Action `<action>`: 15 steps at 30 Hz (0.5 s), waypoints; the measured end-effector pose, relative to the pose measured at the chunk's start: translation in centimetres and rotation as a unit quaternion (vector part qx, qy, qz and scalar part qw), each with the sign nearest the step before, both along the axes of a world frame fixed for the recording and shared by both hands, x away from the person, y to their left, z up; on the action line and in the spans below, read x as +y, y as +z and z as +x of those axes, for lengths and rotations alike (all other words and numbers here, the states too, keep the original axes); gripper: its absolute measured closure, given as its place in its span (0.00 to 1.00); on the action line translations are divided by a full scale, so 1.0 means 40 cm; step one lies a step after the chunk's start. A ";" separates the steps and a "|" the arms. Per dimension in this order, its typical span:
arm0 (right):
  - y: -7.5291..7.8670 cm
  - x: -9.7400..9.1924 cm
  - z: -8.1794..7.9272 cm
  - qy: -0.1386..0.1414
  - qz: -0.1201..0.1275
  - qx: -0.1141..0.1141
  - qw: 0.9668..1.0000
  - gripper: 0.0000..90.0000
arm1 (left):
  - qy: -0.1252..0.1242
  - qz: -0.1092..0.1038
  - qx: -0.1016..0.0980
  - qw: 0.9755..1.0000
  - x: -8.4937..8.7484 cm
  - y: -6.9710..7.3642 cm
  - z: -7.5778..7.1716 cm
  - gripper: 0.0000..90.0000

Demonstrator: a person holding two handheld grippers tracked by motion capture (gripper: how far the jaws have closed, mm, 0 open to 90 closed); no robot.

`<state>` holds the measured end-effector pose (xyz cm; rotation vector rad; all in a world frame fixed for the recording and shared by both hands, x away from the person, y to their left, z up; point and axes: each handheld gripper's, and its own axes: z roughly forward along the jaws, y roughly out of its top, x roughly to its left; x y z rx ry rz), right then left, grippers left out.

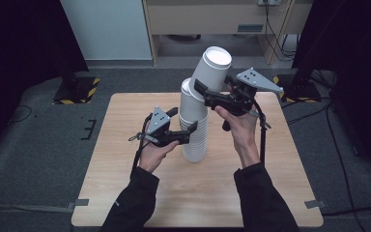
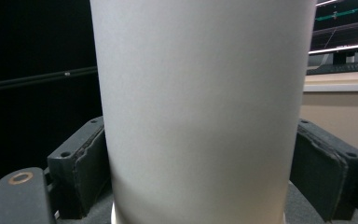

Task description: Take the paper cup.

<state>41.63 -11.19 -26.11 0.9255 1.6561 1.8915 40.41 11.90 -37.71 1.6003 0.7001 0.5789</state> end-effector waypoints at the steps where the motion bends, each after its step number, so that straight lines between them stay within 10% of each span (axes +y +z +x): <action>1: 0.002 -0.010 -0.004 -0.001 0.002 0.000 1.000 0.16 | 0.001 -0.001 0.000 1.000 0.003 0.000 -0.003 0.14; 15: -0.050 -0.109 -0.051 -0.016 0.020 0.027 0.999 0.16 | 0.002 -0.003 -0.002 1.000 0.035 -0.029 -0.048 0.14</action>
